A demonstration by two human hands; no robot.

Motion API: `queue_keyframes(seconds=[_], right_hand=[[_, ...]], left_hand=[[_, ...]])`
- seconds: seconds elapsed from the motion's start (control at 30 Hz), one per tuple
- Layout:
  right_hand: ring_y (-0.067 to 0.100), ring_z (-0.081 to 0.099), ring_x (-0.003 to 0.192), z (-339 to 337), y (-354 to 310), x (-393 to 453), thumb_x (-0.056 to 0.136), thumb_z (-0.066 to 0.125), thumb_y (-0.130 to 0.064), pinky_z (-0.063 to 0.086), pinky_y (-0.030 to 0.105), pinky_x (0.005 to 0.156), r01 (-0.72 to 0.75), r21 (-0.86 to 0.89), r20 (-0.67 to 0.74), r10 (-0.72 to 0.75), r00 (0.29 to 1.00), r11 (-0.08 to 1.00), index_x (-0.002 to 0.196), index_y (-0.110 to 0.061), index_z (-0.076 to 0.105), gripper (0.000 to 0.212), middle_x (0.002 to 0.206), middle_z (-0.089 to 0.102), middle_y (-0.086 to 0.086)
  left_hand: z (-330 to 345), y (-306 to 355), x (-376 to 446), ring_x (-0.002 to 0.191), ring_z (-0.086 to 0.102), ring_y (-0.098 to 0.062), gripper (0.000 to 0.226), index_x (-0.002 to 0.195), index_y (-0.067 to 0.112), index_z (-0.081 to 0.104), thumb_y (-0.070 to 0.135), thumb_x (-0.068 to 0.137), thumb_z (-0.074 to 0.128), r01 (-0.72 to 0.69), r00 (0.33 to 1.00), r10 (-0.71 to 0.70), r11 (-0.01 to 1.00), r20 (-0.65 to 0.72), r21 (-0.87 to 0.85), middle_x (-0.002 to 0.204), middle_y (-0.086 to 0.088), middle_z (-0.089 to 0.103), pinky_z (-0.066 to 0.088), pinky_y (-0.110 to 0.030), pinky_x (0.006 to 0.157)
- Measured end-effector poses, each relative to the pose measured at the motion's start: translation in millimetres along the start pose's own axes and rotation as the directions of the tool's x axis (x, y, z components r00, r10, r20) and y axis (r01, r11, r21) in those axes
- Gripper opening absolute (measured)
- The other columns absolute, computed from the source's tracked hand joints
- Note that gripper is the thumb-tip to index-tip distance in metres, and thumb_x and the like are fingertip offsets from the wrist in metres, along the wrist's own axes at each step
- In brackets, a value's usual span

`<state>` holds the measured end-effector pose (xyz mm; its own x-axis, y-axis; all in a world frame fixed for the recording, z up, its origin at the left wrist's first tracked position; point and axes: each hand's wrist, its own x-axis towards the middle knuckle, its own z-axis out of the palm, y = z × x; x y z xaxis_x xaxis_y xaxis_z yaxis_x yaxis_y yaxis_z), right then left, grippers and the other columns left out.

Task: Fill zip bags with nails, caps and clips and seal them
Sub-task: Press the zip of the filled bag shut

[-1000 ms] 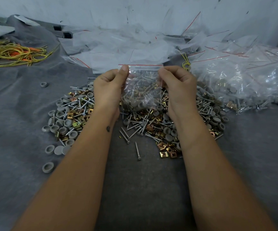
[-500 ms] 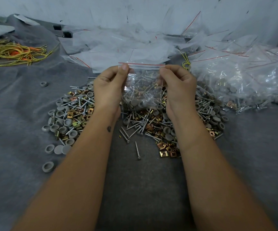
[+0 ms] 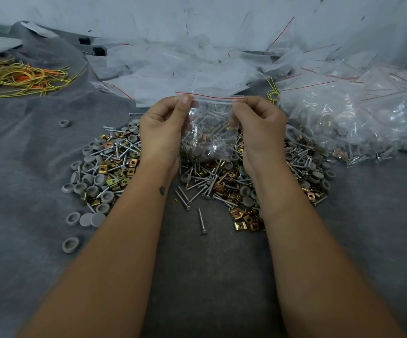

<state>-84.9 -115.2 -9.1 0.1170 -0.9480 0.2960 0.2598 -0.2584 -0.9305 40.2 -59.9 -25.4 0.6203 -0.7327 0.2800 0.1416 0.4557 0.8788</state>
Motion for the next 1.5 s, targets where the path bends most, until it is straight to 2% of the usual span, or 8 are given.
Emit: queue_keyframes(seconds=[0.23,0.6,0.8,0.97,1.1,1.27,1.4,1.5], right_hand=[[0.010,0.049,0.054,2.4,-0.2,-0.6,0.081,0.063,0.000,0.044,0.023,0.056,0.012,-0.040,0.051,-0.010,0.999,0.999,0.069,-0.020,0.068,0.024,0.054,0.057,-0.006],[0.004,0.058,0.054,3.2,0.1,-0.7,0.080,0.067,0.003,0.048,0.017,0.057,0.019,-0.006,0.092,-0.018,0.996,1.000,0.072,-0.016,0.069,0.021,0.058,0.064,-0.009],[0.004,0.057,0.053,3.3,-0.5,-1.6,0.082,0.067,0.003,0.048,0.017,0.054,0.032,-0.006,0.096,-0.032,0.995,0.999,0.074,-0.015,0.069,0.019,0.057,0.063,-0.009],[0.007,0.063,0.061,5.6,-2.1,-5.3,0.080,0.071,0.003,0.050,0.020,0.056,0.038,0.022,0.193,-0.042,0.980,0.999,0.076,-0.014,0.071,0.017,0.066,0.070,-0.004],[0.009,0.062,0.064,5.8,-1.0,-5.1,0.080,0.070,0.004,0.051,0.022,0.061,0.059,0.011,0.153,-0.060,0.986,0.998,0.074,-0.014,0.071,0.019,0.067,0.069,-0.002],[0.006,0.065,0.068,6.1,-2.2,-5.7,0.080,0.068,0.006,0.051,0.019,0.064,0.056,0.024,0.193,-0.059,0.979,0.998,0.073,-0.017,0.070,0.024,0.067,0.070,-0.007],[0.004,0.063,0.063,4.3,-1.8,-4.8,0.081,0.069,0.005,0.050,0.018,0.060,0.048,-0.021,0.185,-0.044,0.982,0.999,0.076,-0.013,0.069,0.018,0.064,0.068,-0.008],[0.005,0.061,0.061,2.1,-1.3,-3.6,0.082,0.071,0.000,0.050,0.019,0.058,0.052,-0.039,0.204,-0.043,0.978,0.998,0.084,-0.006,0.071,0.006,0.066,0.068,-0.005]], left_hand=[[2.3,-0.4,-1.3,0.059,0.058,-0.002,0.012,0.081,0.014,0.069,0.010,0.092,0.064,0.012,1.000,-0.012,1.000,-0.003,-0.021,0.064,0.010,0.068,0.050,-0.018,0.058],[4.8,1.4,-3.1,0.059,0.052,-0.006,0.026,0.068,0.023,0.074,0.014,0.091,0.065,0.015,0.999,-0.014,1.000,0.048,-0.005,0.064,0.010,0.066,0.046,-0.020,0.058],[3.3,1.5,-2.3,0.066,0.063,-0.007,0.010,0.076,0.018,0.072,0.023,0.085,0.070,0.076,0.991,-0.077,0.997,0.106,0.016,0.076,0.005,0.072,0.049,-0.019,0.059],[5.4,0.6,-5.9,0.059,0.065,-0.005,0.008,0.080,0.009,0.071,0.004,0.085,0.068,0.056,0.983,-0.051,0.998,0.177,-0.028,0.066,0.003,0.072,0.049,-0.016,0.057],[6.4,1.3,-6.9,0.069,0.067,-0.006,0.011,0.079,0.014,0.071,0.006,0.087,0.068,0.055,0.977,-0.057,0.998,0.208,0.016,0.073,0.004,0.073,0.052,-0.018,0.065],[7.6,2.4,-6.8,0.067,0.066,-0.004,0.008,0.083,0.010,0.067,0.005,0.089,0.065,0.043,0.976,-0.047,0.999,0.213,0.023,0.071,0.006,0.072,0.049,-0.016,0.062],[7.3,2.7,-8.1,0.065,0.065,-0.004,0.011,0.082,0.011,0.066,0.002,0.089,0.064,0.021,0.970,-0.031,0.999,0.242,0.042,0.070,0.006,0.072,0.049,-0.016,0.060],[6.1,4.4,-5.9,0.064,0.064,-0.004,0.011,0.079,0.013,0.068,0.005,0.087,0.066,0.020,0.983,-0.030,0.998,0.183,0.055,0.069,0.007,0.071,0.049,-0.017,0.059]])
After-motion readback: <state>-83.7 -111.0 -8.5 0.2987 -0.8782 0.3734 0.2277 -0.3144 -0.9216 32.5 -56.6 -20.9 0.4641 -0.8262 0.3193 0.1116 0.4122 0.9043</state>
